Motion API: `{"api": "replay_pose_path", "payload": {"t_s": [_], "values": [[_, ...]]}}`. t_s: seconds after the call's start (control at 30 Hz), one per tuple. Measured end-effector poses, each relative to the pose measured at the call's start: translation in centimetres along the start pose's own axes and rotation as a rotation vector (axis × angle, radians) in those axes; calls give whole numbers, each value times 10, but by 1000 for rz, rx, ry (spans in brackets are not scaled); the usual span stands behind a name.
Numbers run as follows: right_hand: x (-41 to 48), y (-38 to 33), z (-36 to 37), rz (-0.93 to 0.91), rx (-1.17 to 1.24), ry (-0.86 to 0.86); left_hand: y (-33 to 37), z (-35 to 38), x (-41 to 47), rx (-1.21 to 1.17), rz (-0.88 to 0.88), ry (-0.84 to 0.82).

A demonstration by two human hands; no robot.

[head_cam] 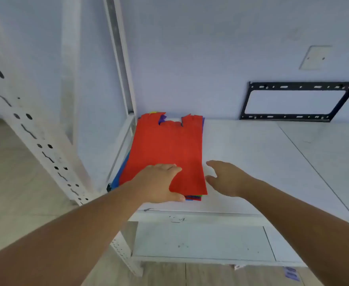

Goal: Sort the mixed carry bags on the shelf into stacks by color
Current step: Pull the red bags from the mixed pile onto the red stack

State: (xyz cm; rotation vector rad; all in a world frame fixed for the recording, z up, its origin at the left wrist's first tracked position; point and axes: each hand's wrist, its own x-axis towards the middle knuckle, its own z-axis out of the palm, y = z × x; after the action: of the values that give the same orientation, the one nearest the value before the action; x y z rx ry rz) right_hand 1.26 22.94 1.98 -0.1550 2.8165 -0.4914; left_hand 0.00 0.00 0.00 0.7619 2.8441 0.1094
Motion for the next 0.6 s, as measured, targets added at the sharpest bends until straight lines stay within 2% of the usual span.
{"api": "replay_pose_path", "payload": {"t_s": [0.13,0.37,0.5,0.6], "values": [[9,-1,25,117,219,22,-3,25,6,92,58,66],[13,7,29,307,915,52,-8,25,9,-92,23,212],[18,8,26,351,1089,42,-11,17,8,-137,-39,251],[16,7,27,322,1097,-9,-8,16,6,-171,-70,251]]}}
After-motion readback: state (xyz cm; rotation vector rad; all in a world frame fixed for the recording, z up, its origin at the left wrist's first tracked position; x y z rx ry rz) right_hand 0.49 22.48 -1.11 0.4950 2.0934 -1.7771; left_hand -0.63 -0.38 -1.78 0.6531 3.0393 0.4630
